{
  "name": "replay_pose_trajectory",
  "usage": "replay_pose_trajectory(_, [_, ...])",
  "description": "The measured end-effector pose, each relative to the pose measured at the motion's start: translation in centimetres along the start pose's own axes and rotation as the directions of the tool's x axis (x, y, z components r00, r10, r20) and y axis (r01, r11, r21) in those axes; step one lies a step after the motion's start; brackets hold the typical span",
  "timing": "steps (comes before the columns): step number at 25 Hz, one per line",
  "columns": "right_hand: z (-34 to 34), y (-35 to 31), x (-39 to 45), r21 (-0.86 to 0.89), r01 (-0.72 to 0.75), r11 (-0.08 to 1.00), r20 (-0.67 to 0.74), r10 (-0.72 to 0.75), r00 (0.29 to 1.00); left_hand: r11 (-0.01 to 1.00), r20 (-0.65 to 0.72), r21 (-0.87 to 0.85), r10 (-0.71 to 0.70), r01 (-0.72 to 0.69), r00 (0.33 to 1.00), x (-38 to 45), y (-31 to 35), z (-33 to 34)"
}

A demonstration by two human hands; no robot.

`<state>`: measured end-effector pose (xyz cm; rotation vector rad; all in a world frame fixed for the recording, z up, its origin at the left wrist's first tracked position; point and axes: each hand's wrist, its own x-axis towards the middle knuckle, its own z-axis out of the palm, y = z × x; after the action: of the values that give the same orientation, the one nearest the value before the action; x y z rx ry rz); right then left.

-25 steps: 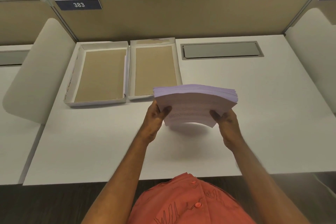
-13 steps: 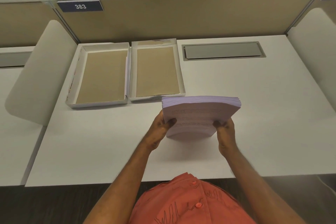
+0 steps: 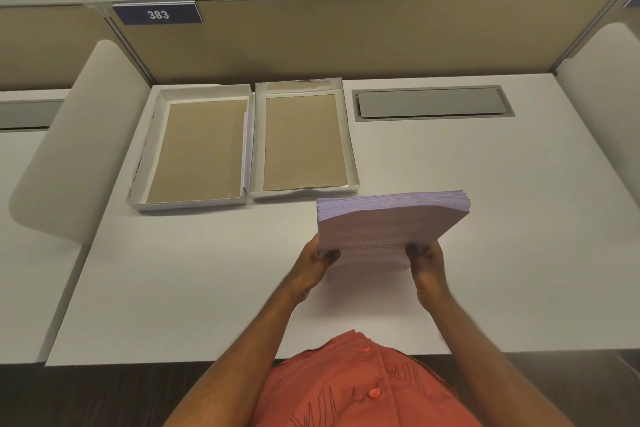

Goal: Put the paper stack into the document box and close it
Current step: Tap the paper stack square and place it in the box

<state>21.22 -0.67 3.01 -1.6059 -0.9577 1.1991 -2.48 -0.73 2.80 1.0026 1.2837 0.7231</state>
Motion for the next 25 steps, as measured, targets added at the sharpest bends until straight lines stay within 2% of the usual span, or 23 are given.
replay_pose_trajectory(4, [2.2,-1.9,1.3,-0.017,-0.002,1.0,0.035,0.003,0.999,0.999,-0.123,-0.003,0.051,-0.052,0.991,1.0,1.4,-1.9])
replay_pose_trajectory(8, [6.5,-6.3,5.1,-0.079,0.036,0.996,0.103,-0.028,0.994,0.987,-0.212,-0.11,0.096,-0.121,0.972,4.1,4.8,-7.1])
replay_pose_trajectory(12, [11.8,-11.1,11.0,-0.146,0.097,0.984,0.157,-0.074,0.985,0.976,-0.33,-0.164,0.081,-0.141,0.94,8.7,8.8,-12.0])
replay_pose_trajectory(15, [15.5,-12.7,15.6,-0.189,0.088,0.978,0.14,-0.062,0.988,0.984,-0.383,-0.168,-0.004,-0.066,0.924,12.8,10.5,-14.7])
replay_pose_trajectory(18, [18.5,-12.1,19.6,-0.257,0.02,0.966,0.112,0.009,0.994,0.988,-0.428,-0.144,-0.116,0.059,0.896,17.0,10.9,-16.7])
replay_pose_trajectory(22, [21.1,-9.1,23.0,-0.339,-0.089,0.936,0.088,0.126,0.988,0.965,-0.394,-0.137,-0.261,0.225,0.881,20.9,9.5,-18.2])
replay_pose_trajectory(25, [22.3,-7.3,24.6,-0.376,-0.121,0.919,0.078,0.162,0.984,0.947,-0.424,-0.013,-0.297,0.322,0.856,23.1,8.3,-18.5])
